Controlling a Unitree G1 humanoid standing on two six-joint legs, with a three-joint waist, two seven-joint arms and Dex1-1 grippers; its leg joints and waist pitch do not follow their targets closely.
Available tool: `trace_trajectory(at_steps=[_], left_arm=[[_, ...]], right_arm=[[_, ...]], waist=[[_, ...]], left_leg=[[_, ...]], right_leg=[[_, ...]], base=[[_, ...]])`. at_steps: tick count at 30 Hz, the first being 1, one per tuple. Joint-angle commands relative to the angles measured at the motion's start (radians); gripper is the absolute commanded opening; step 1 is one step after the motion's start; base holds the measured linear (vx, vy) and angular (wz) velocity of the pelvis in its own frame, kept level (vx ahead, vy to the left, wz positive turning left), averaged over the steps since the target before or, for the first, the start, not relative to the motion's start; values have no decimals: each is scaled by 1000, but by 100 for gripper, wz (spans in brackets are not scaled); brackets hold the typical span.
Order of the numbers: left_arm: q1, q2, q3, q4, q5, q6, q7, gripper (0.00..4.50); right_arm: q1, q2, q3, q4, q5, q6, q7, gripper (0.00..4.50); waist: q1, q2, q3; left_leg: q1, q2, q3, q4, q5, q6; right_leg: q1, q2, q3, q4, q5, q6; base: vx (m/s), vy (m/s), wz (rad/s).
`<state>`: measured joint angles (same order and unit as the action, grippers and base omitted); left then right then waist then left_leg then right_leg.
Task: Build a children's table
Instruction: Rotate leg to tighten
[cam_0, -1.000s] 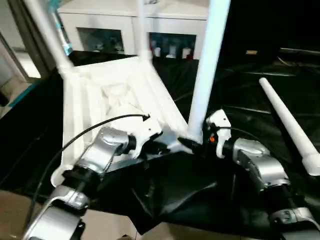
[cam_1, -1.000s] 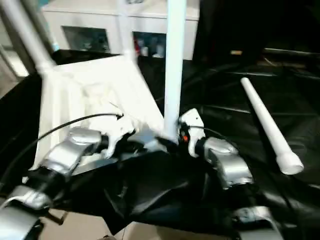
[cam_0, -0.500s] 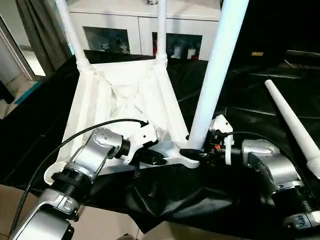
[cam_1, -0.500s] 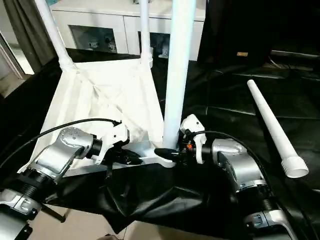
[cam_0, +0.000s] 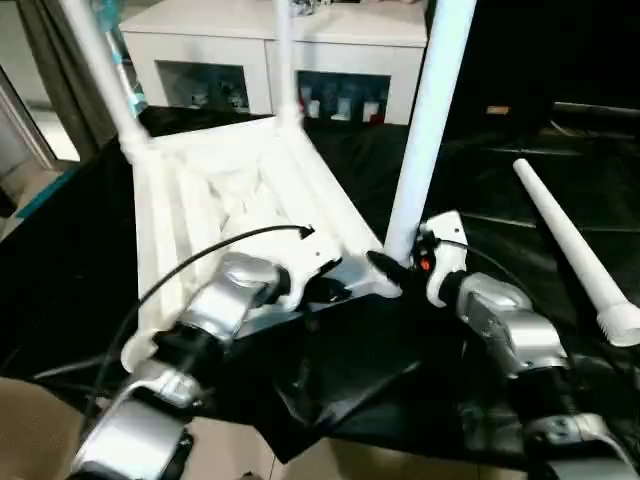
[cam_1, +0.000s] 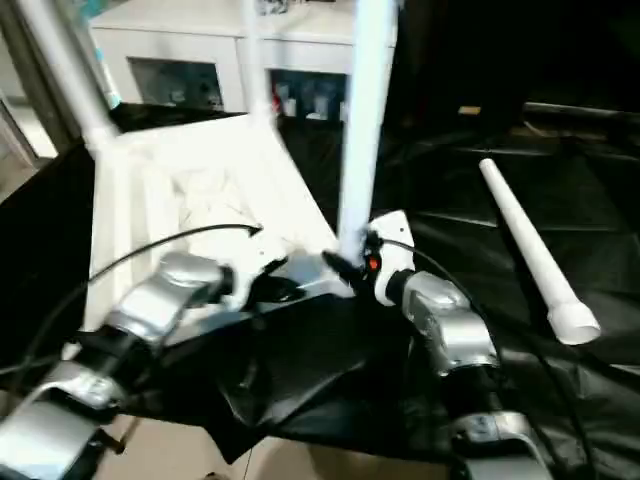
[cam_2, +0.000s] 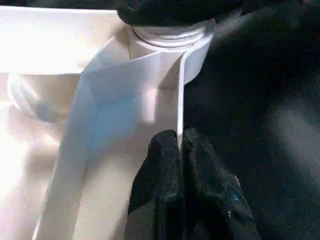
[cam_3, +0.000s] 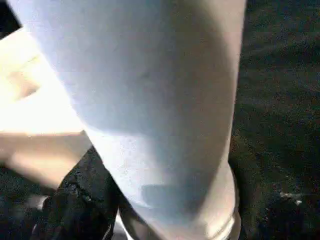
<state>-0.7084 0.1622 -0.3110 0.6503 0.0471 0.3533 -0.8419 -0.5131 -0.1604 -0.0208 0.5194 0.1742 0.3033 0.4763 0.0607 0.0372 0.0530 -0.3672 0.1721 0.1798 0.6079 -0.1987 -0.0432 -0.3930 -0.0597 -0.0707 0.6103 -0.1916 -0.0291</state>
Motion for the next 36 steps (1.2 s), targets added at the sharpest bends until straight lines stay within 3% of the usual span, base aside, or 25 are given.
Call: trace_trajectory(at_steps=[1, 6, 8, 10, 14, 15, 16, 17, 18, 19, 20, 21, 23, 26, 31, 36], left_arm=[[-46, -34, 43, 8, -5, 10, 87, 0], [-63, -88, 48, 43, -10, -13, 117, 0], [-66, -92, 41, 50, -7, -27, 109, 0], [-52, -77, 22, 30, -7, -58, 62, 0], [-31, -52, 3, -7, -18, -58, -10, 0], [3, 2, -29, -66, -35, -76, -133, 0], [12, 17, -36, -81, -41, -78, -164, 0], [22, 36, -43, -97, -45, -80, -200, 0], [22, 36, -43, -97, -45, -80, -200, 0], [31, 52, -49, -109, -48, -86, -228, 0], [31, 52, -49, -109, -48, -86, -228, 0], [49, 91, -60, -133, -56, -104, -295, 0], [49, 91, -60, -133, -56, -104, -295, 0], [64, 145, -67, -151, -65, -113, -374, 0], [70, 172, -64, -162, -71, -116, -411, 0], [83, 186, -59, -187, -78, -106, -416, 0]], right_arm=[[13, 43, 10, 73, -16, 46, -79, 265], [-23, 107, 20, 110, -24, -14, -95, 265], [-31, 116, 11, 113, -5, -18, -76, 321], [-29, 102, 12, 90, 16, -9, -25, 338], [-19, 65, 43, 63, -1, -15, 36, 368], [5, -21, 106, 23, -31, -35, 164, 368], [12, -45, 119, 10, -33, -38, 203, 368], [18, -74, 130, -4, -31, -42, 250, 368], [18, -74, 130, -4, -31, -42, 250, 368], [22, -96, 135, -15, -27, -44, 284, 368], [22, -96, 135, -15, -27, -44, 284, 368], [34, -150, 145, -49, -13, -45, 375, 368], [34, -150, 145, -49, -13, -45, 375, 368], [47, -225, 155, -86, -7, -45, 490, 368], [43, -241, 143, -91, 1, -40, 524, 353], [45, -242, 152, -99, 24, -37, 544, 318]], waist=[[-1, -13, -62], [-3, -10, -65], [-3, -10, -65], [-1, -15, -66], [-3, -14, -68], [-3, -15, -69], [2, -16, -72], [2, -12, -71], [3, -13, -74], [6, -12, -76], [5, -11, -73], [11, -7, -71], [15, -9, -71], [23, -9, -70], [27, -11, -70], [27, -12, -71]], left_leg=[[10, 51, -23, -73, -157, 31], [6, 52, -24, -72, -141, 41], [4, 52, -24, -72, -130, 55], [5, 53, -25, -72, -134, 65], [-1, 55, -25, -70, -97, 80], [0, 55, -23, -69, -88, 84], [-2, 56, -27, -68, -83, 86], [-2, 55, -19, -63, -63, 113], [-3, 56, -22, -61, -56, 117], [-1, 57, -19, -60, -46, 127], [-3, 58, -20, -62, -45, 129], [2, 62, -21, -63, -70, 120], [0, 64, -21, -64, -73, 117], [2, 65, -19, -64, -86, 110], [1, 63, -20, -65, -85, 96], [-1, 61, -19, -62, -70, 103]], right_leg=[[46, -95, 55, -97, -316, -169], [49, -94, 53, -91, -260, -181], [51, -94, 54, -89, -237, -185], [53, -95, 53, -87, -234, -190], [57, -95, 54, -77, -165, -206], [55, -95, 54, -76, -145, -213], [61, -97, 51, -71, -132, -217], [54, -94, 57, -68, -70, -231], [58, -95, 55, -63, -49, -239], [55, -93, 55, -61, -23, -245], [54, -91, 54, -61, -26, -247], [52, -94, 52, -66, -68, -248], [54, -92, 53, -63, -71, -242], [52, -92, 53, -64, -84, -241], [51, -93, 53, -65, -111, -232], [52, -93, 52, -63, -94, -233]], base=[[0, 0, 0], [0, 0, 0], [0, 0, 0], [0, 0, 0], [0, 0, 0], [0, 0, 0], [0, 0, 0], [0, 0, 0], [0, 0, 0], [0, 0, 0], [0, 0, 0], [0, 0, 0], [0, 0, 0], [0, 0, 0], [0, 0, 0], [0, 0, 0]])
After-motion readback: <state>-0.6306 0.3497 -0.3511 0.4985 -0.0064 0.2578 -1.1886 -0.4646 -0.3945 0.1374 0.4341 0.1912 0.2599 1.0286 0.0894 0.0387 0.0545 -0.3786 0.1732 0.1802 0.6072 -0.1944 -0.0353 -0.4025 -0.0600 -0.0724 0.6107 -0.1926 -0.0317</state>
